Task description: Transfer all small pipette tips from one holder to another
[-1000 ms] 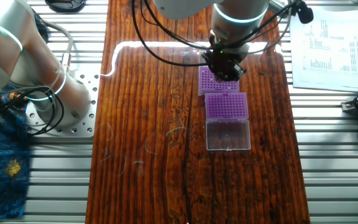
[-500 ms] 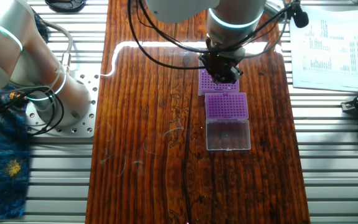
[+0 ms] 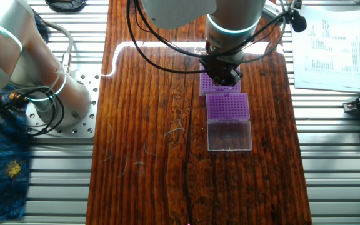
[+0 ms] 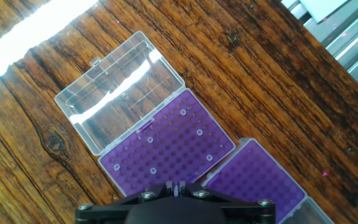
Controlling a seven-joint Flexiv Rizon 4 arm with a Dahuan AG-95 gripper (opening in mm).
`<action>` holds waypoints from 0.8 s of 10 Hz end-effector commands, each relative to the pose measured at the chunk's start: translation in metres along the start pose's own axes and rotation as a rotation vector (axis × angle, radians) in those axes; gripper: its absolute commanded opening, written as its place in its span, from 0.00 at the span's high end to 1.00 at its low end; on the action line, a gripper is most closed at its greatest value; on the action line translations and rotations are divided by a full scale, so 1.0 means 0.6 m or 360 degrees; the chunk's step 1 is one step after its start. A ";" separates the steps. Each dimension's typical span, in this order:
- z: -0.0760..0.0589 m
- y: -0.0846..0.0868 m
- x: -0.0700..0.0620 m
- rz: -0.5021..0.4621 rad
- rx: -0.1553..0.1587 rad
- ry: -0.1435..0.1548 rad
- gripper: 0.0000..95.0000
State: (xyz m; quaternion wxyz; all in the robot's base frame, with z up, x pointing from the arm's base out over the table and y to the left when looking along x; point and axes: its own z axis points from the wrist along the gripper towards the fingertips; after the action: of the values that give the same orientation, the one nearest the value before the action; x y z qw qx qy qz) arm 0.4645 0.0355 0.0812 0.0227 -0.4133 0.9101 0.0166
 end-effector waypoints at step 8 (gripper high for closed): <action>0.006 0.012 0.006 0.0029 -0.0015 -0.0020 1.00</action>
State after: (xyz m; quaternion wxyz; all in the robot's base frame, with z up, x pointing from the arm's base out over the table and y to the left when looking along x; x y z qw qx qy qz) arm 0.4564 0.0384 0.0776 0.0262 -0.4047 0.9138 0.0245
